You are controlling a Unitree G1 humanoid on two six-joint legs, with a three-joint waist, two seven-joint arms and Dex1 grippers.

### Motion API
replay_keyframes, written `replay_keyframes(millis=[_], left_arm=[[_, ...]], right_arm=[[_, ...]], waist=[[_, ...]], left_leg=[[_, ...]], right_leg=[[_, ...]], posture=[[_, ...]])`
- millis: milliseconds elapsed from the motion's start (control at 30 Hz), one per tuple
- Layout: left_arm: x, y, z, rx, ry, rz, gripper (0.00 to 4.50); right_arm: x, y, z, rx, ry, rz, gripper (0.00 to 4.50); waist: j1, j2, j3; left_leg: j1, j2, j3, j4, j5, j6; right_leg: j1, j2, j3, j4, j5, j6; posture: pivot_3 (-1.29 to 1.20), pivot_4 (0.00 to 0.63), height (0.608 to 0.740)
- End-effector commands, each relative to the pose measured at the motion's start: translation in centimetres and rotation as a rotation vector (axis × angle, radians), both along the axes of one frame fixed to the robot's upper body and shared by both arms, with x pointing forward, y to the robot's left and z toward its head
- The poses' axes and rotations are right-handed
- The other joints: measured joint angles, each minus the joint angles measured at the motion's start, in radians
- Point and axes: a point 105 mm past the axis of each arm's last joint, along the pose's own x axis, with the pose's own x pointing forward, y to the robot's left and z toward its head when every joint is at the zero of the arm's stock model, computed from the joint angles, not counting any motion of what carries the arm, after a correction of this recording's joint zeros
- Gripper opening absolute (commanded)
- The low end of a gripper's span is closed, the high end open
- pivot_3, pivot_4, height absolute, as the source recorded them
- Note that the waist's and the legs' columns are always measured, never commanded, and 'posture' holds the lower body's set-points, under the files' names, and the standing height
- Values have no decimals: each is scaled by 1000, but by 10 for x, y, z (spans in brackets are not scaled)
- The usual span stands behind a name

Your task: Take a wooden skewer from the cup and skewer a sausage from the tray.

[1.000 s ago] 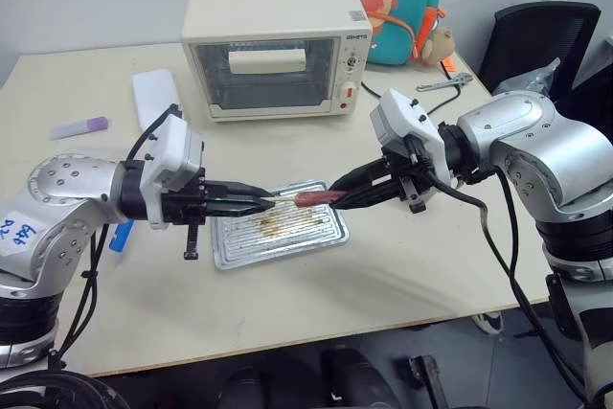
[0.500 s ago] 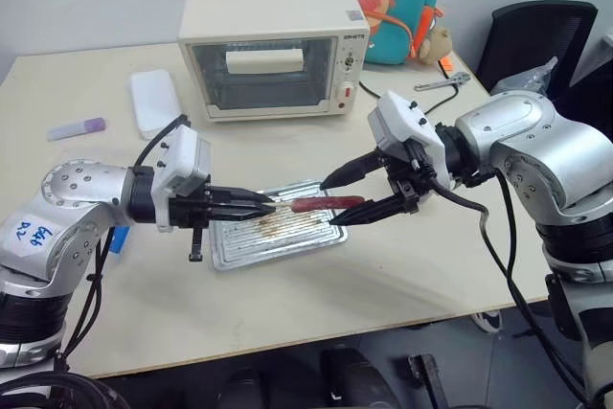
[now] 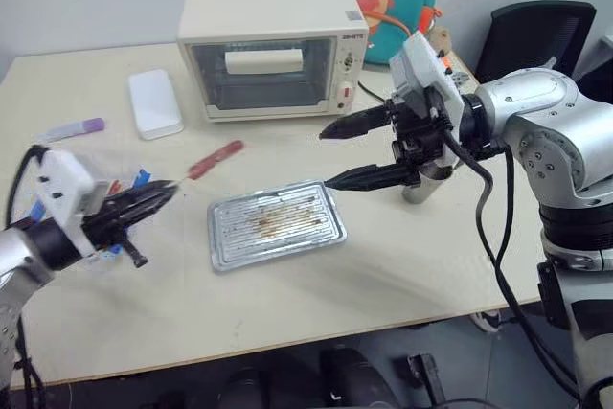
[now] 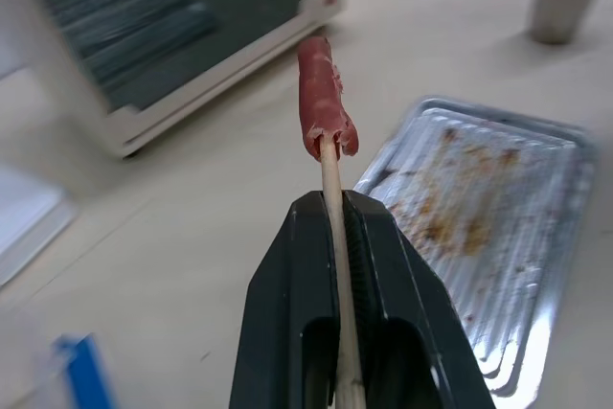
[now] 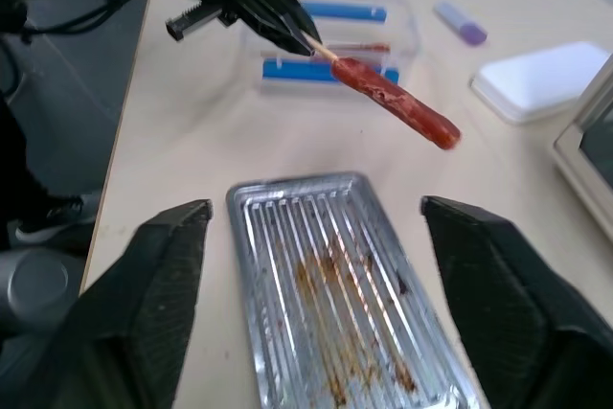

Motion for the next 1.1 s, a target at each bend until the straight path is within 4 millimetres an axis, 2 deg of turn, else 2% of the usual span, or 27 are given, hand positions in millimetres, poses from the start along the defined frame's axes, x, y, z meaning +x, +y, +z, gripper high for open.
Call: replay_keyframes(millis=[33, 133, 200, 433, 633, 1000, 1067, 1100], left_arm=[[-15, 37, 13, 40, -93, 220, 0], [-22, 61, 5, 25, -76, 333, 0], [-17, 70, -3, 5, -52, 353, 0], [9, 89, -15, -6, -9, 387, 0], [13, 98, -19, -17, 3, 431, 0], [-5, 95, -13, 0, -20, 428, 2645], [-18, 97, -9, -8, -14, 430, 3119], [-25, 100, -7, -15, -8, 433, 3119]], right_arm=[[-3, 2, 14, 52, -48, 5, 4331], [-5, 6, 13, 60, -39, 21, 4331], [-7, 8, 13, 69, -32, 36, 4331], [-5, 12, 12, 82, -23, 37, 4331], [-3, 9, 10, 78, -15, 10, 4331], [7, 9, 4, 62, -16, -1, 4401], [7, 10, 3, 60, -17, 4, 4401], [7, 10, 3, 59, -18, 7, 4401]], waist=[[1, 0, 0], [6, -1, 0], [7, -1, -1], [2, -2, -1], [-9, -2, -1], [-18, -2, -1], [-21, -2, -1], [-22, -2, -1]], left_leg=[[0, 0, 0, 0, 0, 0], [0, -1, 0, 0, 0, 1], [0, -2, 0, 1, -1, 1], [0, -2, -1, 0, -1, 1], [0, -1, 0, -2, -1, 1], [0, -1, -1, -3, -1, 1], [0, -1, -1, -3, -1, 1], [0, -1, -1, -3, -1, 1]], right_leg=[[0, 0, 0, 0, 0, 0], [0, -1, -1, 0, 0, 0], [1, -2, -1, 0, 0, 0], [1, -1, -2, -1, 0, 0], [0, -1, -1, -2, 0, 0], [0, -2, -2, -2, 0, 0], [0, -2, -2, -2, 0, 0], [0, -2, -2, -2, 0, 0]], posture=[[0, 150, 740], [0, 150, 740], [0, 150, 740], [0, 150, 740], [0, 150, 740], [0, 150, 740], [0, 150, 740], [0, 150, 740]])
